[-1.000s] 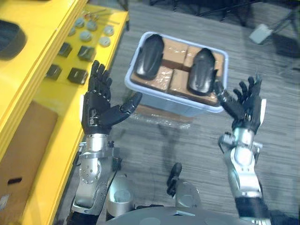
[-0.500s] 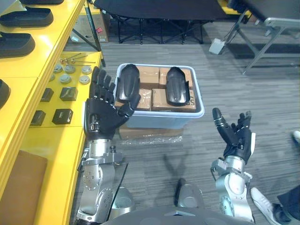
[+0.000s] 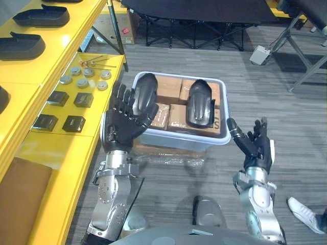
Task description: Walk over and take three plastic housings, then place them on the shelf
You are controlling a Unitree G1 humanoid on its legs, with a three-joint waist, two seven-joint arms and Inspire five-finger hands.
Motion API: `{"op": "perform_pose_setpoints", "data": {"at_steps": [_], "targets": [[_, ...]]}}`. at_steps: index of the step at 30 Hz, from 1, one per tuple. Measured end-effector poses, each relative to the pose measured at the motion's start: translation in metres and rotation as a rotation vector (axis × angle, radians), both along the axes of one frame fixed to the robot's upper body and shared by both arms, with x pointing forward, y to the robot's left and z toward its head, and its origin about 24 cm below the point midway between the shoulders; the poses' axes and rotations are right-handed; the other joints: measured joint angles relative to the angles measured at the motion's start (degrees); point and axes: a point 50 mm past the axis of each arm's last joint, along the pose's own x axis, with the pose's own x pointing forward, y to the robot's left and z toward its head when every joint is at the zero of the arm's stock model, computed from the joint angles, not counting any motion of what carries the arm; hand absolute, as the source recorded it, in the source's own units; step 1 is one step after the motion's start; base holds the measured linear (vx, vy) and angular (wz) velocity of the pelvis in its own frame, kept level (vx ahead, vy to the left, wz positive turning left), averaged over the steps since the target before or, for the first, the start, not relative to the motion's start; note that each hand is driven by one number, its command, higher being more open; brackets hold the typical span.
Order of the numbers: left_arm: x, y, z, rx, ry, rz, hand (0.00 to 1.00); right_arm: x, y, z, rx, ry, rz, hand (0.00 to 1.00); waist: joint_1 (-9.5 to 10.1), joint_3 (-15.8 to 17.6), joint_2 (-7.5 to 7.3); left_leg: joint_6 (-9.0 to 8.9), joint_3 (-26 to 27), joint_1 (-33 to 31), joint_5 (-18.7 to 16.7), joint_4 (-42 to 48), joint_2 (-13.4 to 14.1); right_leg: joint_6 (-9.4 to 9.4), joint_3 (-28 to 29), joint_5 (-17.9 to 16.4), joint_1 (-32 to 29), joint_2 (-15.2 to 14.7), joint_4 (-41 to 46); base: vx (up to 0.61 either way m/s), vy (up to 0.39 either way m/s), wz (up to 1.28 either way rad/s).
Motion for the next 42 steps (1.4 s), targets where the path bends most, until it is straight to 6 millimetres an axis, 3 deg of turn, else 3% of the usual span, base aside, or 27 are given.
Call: {"op": "perform_pose_setpoints", "data": {"at_steps": [1, 2, 4, 5, 6, 13, 18, 22, 25, 28, 32, 36, 42], "targets": [[0.000, 0.000, -0.001, 0.004, 0.005, -0.006, 1.00, -0.002, -0.004, -0.001, -0.005, 0.010, -0.018, 1.00, -0.12, 0.1, -0.29, -0.28, 1.0, -0.2, 0.3, 0.0, -0.1, -0.15, -1.0, 0.1, 1.5, -0.4, -1.3, 0.17, -0.052, 0.87], [-0.001, -0.002, -0.002, 0.010, -0.001, -0.028, 1.00, -0.005, -0.015, -0.001, -0.019, 0.028, -0.069, 1.00, -0.07, 0.4, -0.79, -2.28, 3.5, -1.0, -0.9, -0.3, -1.6, -0.05, -2.8, 0.4, 3.5, -1.4, -3.6, 0.12, 0.038, 0.82], [0.000, -0.005, 0.000, 0.012, -0.021, -0.056, 1.00, -0.009, -0.036, -0.002, -0.049, 0.049, -0.159, 1.00, 0.34, 0.0, -0.04, -0.96, 7.8, -0.9, -0.3, -7.0, -6.0, 0.70, -4.7, 2.0, 4.1, -2.9, -5.6, 0.07, 0.089, 0.60], [0.000, -0.004, 0.002, 0.021, -0.031, -0.064, 1.00, -0.008, -0.043, -0.008, -0.052, 0.077, -0.203, 1.00, 0.67, -0.4, -0.40, -1.94, 8.7, 0.2, 1.6, -10.7, -8.1, 1.59, -4.8, 3.1, 4.0, -3.8, -7.2, 0.03, 0.087, 0.25], [0.000, -0.003, 0.001, 0.010, -0.033, -0.068, 1.00, -0.008, -0.046, -0.009, -0.058, 0.082, -0.227, 1.00, 0.85, -0.3, -0.95, -1.70, 9.2, 0.0, 2.7, -13.3, -9.8, 2.06, -5.3, 4.7, 3.7, -4.5, -9.6, 0.02, 0.076, 0.16], [0.001, -0.009, 0.000, 0.038, -0.039, -0.148, 1.00, -0.001, -0.049, -0.030, -0.060, 0.236, -0.330, 1.00, 0.73, 1.4, -3.07, -0.14, 9.5, -4.4, 1.7, -11.0, -11.3, 2.10, -5.6, 10.6, 2.8, -5.2, -15.1, -0.04, 0.108, 0.03], [0.007, -0.004, 0.006, 0.058, -0.064, -0.138, 1.00, 0.010, -0.067, -0.028, -0.065, 0.228, -0.396, 1.00, 0.79, 3.5, -3.82, 0.17, 8.8, -8.5, 0.3, -8.3, -11.2, 2.52, -5.7, 12.3, 1.5, -5.2, -17.4, -0.11, 0.080, 0.03], [0.013, 0.003, 0.014, 0.073, -0.101, -0.120, 1.00, 0.037, -0.119, -0.001, -0.132, 0.202, -0.486, 1.00, 1.87, 6.5, -2.35, 0.78, 7.4, -12.3, 1.2, -6.9, -11.1, 2.76, -6.4, 12.5, -0.3, -4.6, -18.2, -0.13, 0.006, 0.11], [0.013, 0.004, 0.014, 0.087, -0.102, -0.130, 1.00, 0.058, -0.156, 0.036, -0.134, 0.130, -0.532, 1.00, 3.05, 8.4, -1.25, 1.25, 6.6, -15.2, 3.1, -7.3, -10.7, 2.18, -7.0, 13.9, -2.2, -3.4, -19.5, -0.07, -0.032, 0.05], [0.013, -0.002, 0.013, 0.094, -0.100, -0.164, 1.00, 0.071, -0.168, 0.064, -0.140, 0.050, -0.520, 1.00, 3.70, 9.3, -1.30, 1.42, 6.4, -15.9, 4.2, -8.3, -10.8, 2.03, -7.3, 14.3, -3.0, -3.2, -19.8, -0.03, -0.043, 0.04], [0.013, -0.004, 0.010, 0.098, -0.093, -0.180, 1.00, 0.086, -0.172, 0.077, -0.129, 0.041, -0.470, 1.00, 4.13, 9.6, -0.78, 1.62, 6.1, -16.3, 5.1, -9.2, -11.5, 2.05, -7.8, 14.3, -3.5, -3.6, -19.7, 0.02, -0.016, 0.11], [0.016, -0.004, 0.003, 0.100, -0.063, -0.181, 1.00, 0.096, -0.176, 0.082, -0.133, 0.074, -0.444, 1.00, 5.20, 10.7, 1.10, 1.87, 5.3, -16.3, 6.4, -11.3, -12.9, 2.06, -8.9, 14.3, -4.1, -4.6, -18.7, 0.01, 0.001, 0.16], [0.016, -0.009, -0.004, 0.080, -0.037, -0.184, 1.00, 0.109, -0.188, 0.118, -0.177, 0.049, -0.460, 1.00, 6.25, 12.2, 3.90, 2.53, 4.6, -17.0, 8.4, -13.6, -14.6, 2.07, -10.2, 14.3, -5.5, -6.0, -17.2, -0.03, 0.016, 0.12]]}}
